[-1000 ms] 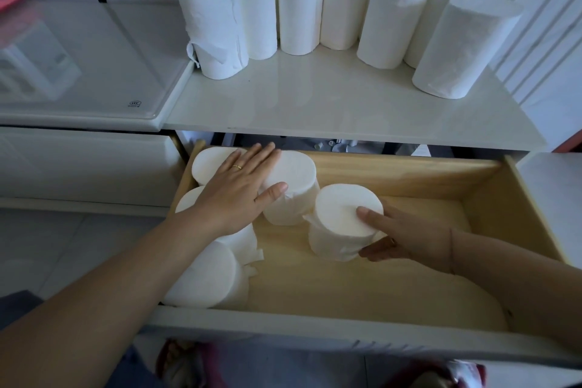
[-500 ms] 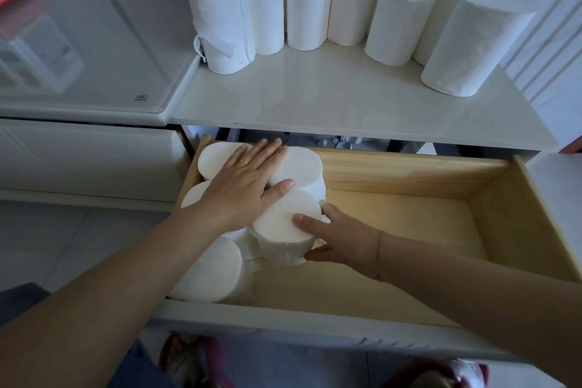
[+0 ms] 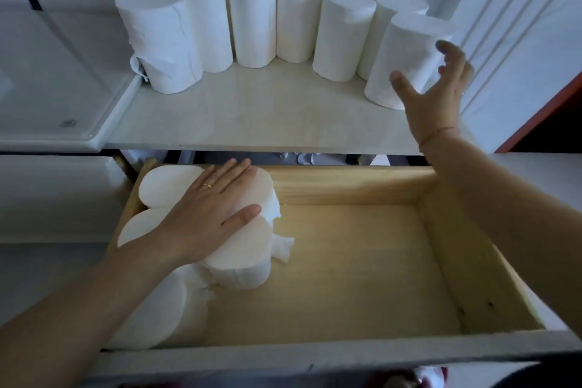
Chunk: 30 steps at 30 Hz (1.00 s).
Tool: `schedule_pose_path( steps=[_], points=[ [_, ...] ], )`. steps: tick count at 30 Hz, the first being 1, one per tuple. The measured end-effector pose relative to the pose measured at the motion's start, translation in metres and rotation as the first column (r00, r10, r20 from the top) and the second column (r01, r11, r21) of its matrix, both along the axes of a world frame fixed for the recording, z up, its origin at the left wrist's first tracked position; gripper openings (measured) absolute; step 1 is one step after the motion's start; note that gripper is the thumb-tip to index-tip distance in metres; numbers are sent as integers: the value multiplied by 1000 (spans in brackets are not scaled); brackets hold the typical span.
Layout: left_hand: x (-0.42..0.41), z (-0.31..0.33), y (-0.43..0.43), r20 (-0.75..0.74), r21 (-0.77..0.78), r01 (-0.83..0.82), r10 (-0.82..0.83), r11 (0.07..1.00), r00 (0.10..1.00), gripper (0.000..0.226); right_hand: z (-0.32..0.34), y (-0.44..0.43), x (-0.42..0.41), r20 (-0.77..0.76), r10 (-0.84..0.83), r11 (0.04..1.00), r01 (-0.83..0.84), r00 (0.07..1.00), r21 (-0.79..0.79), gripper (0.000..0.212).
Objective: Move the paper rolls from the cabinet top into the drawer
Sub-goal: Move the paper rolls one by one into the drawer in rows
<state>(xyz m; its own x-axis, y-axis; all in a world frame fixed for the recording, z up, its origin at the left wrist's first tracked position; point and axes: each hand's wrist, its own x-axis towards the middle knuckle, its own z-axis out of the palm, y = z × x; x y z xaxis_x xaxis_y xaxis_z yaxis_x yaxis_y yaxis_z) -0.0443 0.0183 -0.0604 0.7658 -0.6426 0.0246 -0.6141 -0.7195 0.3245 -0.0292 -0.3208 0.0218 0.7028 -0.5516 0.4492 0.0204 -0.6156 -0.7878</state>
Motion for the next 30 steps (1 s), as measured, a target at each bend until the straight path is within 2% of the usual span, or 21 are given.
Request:
schedule_pose_path(
  steps=[3,6,8,13,17,20,23,26,28,30],
  points=[
    [2,-2,-1,17,5,-7,7,1000,1000,70,10,-30,23,0,-7,999,7,1000,-42,86],
    [3,-5,-1,32,38,-6,5,999,999,74,19,-45,44,-29,60,998,-60,998,-7,91],
    [2,-7,-1,50,58,-2,-1,998,999,74,24,-50,54,-50,94,995,-93,994,32,86],
    [0,-8,-2,78,80,-1,-5,997,997,75,22,-43,61,-81,99,995,-99,992,6,61],
    [-1,-8,-2,79,96,-2,-6,995,997,73,20,-18,47,-9,61,998,-61,998,13,61],
    [0,-8,-2,85,104,-7,-2,995,996,69,20,8,21,1,149,989,-149,989,-8,60],
    [1,-9,-1,78,90,-5,-2,996,997,67,19,35,-22,2,391,920,-391,920,-19,58],
    [1,-9,-1,78,86,-6,0,996,997,67,12,51,-62,-42,611,792,-610,791,33,60],
    [0,-8,-1,78,80,-4,-2,997,997,69,-5,53,-78,-130,669,743,-655,732,136,60],
    [0,-8,-2,79,71,-4,-2,997,997,72,-31,55,-86,-258,644,762,-635,720,128,60]
  ],
)
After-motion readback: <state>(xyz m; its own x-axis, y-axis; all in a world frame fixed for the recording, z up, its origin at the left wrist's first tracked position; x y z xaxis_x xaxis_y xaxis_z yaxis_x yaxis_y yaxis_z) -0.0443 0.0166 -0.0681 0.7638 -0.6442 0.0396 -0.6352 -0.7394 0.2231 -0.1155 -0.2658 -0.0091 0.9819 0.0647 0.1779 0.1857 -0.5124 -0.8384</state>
